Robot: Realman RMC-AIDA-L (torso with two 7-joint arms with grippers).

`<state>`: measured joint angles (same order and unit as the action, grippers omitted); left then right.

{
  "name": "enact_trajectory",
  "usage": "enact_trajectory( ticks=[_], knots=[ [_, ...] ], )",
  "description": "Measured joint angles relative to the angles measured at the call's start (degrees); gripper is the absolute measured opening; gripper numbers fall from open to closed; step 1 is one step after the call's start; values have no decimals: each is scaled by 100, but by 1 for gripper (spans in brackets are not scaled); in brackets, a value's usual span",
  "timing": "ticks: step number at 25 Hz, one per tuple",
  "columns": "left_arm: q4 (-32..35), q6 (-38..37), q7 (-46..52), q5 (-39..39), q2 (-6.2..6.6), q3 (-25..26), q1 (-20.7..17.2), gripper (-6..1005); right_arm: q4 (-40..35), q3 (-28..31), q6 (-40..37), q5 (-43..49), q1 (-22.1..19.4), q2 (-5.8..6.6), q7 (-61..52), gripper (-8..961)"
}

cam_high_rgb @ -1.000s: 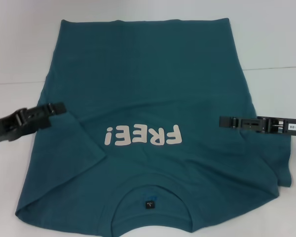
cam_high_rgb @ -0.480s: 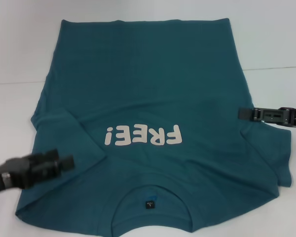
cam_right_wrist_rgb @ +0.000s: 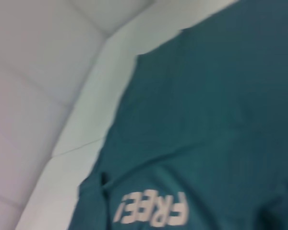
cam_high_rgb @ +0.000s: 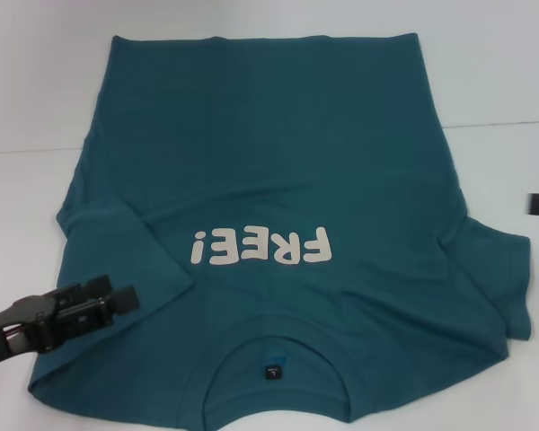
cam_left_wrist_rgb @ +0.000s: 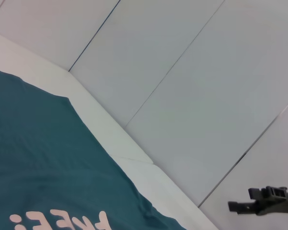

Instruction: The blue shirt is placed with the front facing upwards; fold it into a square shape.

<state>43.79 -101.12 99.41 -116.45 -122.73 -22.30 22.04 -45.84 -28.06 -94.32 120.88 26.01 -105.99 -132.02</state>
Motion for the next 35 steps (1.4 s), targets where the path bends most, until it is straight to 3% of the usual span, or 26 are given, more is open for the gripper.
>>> enact_trajectory(
  ticks=[9,35],
  knots=[
    [-11,23,-2,69,-23,6,21,934,-286,419,-61,1324,-6,69,-936,914],
    [-18,90,-23,276,-42,13,76,934,965,125,1437,1661,445,-54,-1034,914]
  ],
)
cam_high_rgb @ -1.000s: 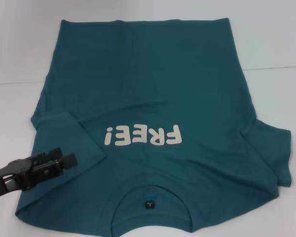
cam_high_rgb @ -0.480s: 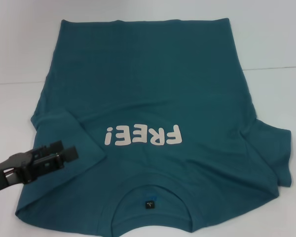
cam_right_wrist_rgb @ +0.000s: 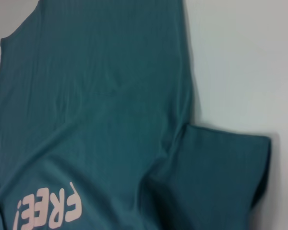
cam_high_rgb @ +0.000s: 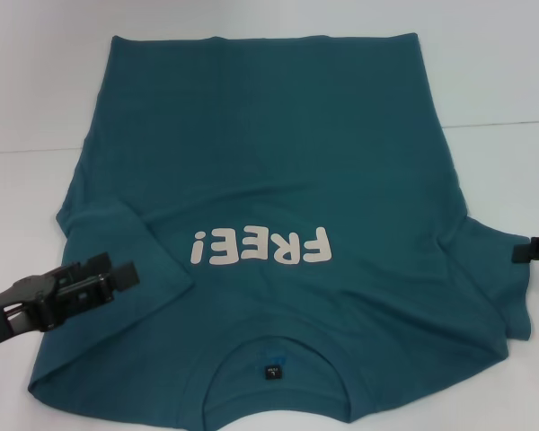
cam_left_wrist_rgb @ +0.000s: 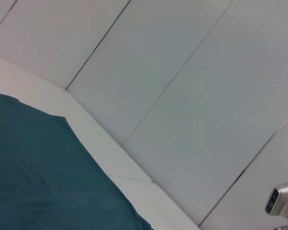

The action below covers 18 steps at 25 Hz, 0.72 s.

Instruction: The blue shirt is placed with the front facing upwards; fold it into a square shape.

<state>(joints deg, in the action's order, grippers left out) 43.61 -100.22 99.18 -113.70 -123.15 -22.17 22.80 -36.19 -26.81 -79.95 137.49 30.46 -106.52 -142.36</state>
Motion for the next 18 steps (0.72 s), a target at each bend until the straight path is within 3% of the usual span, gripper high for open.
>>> enact_trajectory(
  ticks=[18],
  knots=[
    [-13,12,-34,24,-7,170,-13,934,128,-312,434,15,160,-53,-51,914]
  ],
)
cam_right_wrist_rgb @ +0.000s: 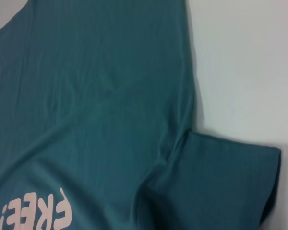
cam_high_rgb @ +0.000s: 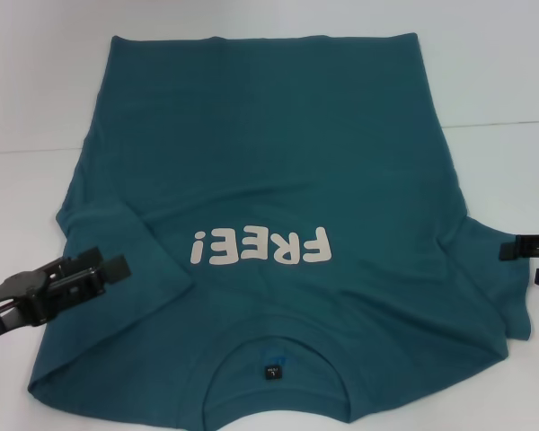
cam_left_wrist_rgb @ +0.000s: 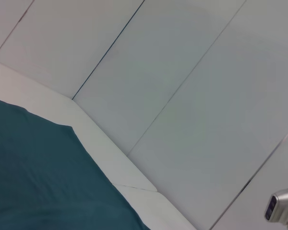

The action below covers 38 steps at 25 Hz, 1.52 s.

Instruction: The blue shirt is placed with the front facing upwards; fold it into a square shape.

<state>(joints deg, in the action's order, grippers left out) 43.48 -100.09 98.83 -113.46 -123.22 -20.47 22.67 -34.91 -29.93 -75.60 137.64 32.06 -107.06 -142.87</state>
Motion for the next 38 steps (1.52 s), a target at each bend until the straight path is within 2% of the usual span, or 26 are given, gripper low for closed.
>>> enact_trajectory(
  ticks=[19,38],
  knots=[
    [-58,177,-5,-1,-9,8,20,934,178,-129,381,-3,87,-96,12,915],
    [-68,248,-5,-1,-9,8,18,934,230,-99,506,-44,307,-203,64,870]
  ],
)
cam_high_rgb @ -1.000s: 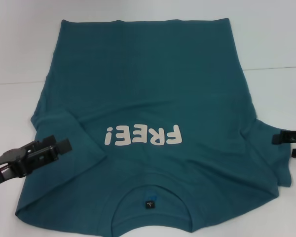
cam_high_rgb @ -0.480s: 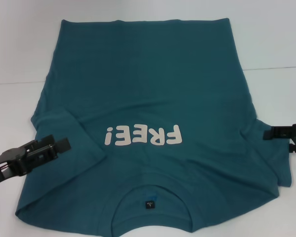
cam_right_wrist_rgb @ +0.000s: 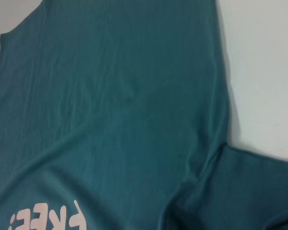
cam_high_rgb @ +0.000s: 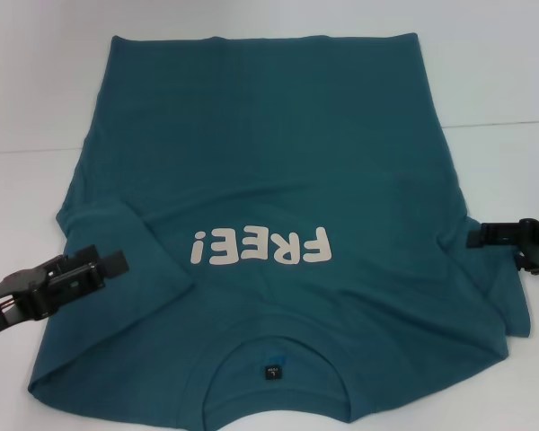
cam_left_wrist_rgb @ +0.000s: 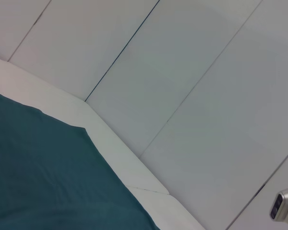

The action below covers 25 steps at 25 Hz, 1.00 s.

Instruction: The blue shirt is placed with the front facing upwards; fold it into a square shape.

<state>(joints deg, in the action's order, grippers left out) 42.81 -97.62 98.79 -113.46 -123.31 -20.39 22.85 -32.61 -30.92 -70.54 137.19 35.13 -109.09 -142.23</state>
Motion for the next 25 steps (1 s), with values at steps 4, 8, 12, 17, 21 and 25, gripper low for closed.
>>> enact_trajectory(
  ticks=[4,8,12,17,21,25],
  knots=[
    [0,0,0,0,0,0,0,934,0,-33,-36,67,-28,33,-43,861],
    [0,35,0,0,0,0,0,934,0,1,-71,95,-76,65,-58,852],
    [0,55,0,0,0,0,0,934,0,-19,-63,85,-64,38,-58,842],
    [0,59,0,0,-5,0,7,934,60,-32,-44,104,35,1,-32,831],
    [0,59,0,50,-8,0,5,934,94,-32,-11,190,74,2,-142,821],
    [0,42,0,141,-9,0,-9,934,53,-30,-11,249,73,7,-206,812]
  ],
)
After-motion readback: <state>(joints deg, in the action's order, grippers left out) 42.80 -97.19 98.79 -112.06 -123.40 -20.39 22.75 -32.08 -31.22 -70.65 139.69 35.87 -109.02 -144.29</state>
